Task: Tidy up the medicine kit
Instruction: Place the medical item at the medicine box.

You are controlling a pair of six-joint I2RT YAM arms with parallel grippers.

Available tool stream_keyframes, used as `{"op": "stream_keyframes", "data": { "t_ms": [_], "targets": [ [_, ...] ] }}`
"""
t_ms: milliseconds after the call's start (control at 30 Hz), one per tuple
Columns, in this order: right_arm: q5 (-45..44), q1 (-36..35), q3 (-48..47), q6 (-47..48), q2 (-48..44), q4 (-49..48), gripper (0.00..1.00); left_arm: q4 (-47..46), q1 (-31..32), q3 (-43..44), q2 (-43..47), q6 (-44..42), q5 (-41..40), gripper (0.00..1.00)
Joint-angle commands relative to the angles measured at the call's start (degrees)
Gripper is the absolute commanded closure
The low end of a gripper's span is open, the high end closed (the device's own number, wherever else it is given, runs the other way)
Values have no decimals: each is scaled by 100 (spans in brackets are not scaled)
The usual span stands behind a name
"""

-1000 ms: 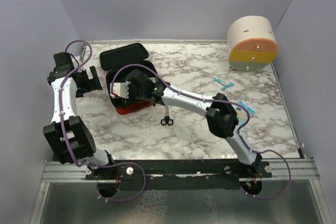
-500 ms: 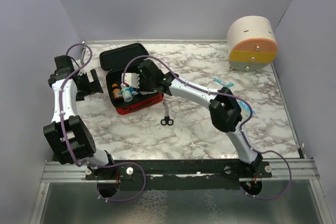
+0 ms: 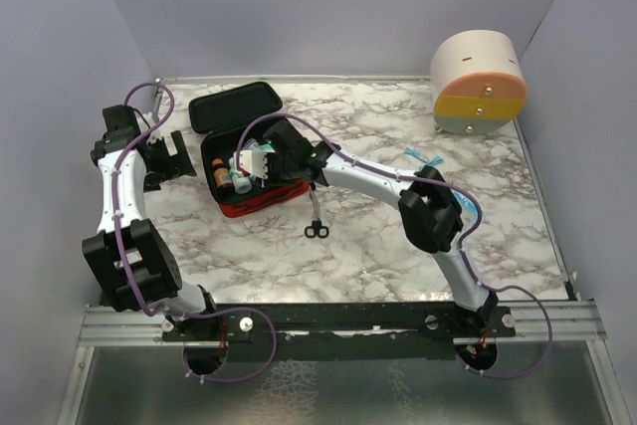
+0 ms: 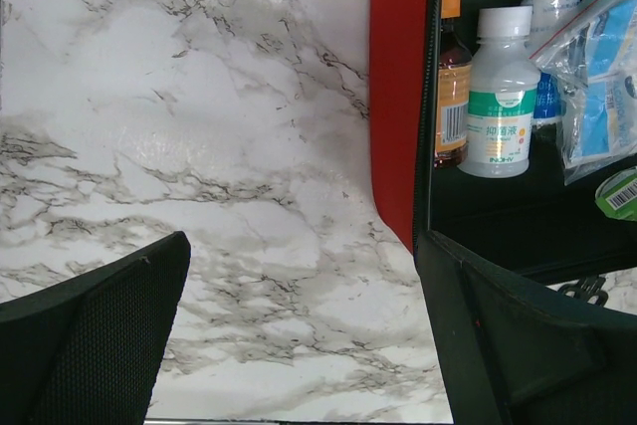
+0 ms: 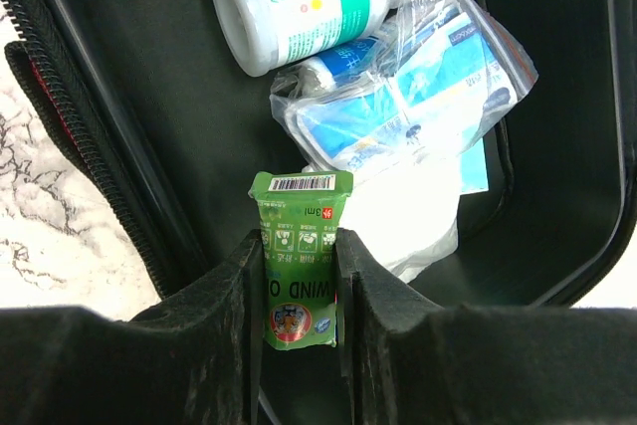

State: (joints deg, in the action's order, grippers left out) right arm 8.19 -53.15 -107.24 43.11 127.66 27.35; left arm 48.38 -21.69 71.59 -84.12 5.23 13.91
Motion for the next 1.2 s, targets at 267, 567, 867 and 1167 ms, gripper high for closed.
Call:
{"op": "stream_keyframes", "data": {
  "t_ms": [267, 567, 867, 1167],
  "targets": [
    [78, -29, -42, -488, -514, 10, 70, -112, -54, 8, -35, 48, 142, 1],
    [-13, -29, 418, -617, -1027, -610, 47, -110, -59, -5, -32, 91, 164, 1],
    [-414, 378, 275, -2094, -922, -1153, 48, -118, -54, 146, -117, 189, 180, 1],
    [-1008, 1039, -2434, -3346, 632, 685, 50, -131, -53, 535, -369, 348, 157, 1]
  ]
}}
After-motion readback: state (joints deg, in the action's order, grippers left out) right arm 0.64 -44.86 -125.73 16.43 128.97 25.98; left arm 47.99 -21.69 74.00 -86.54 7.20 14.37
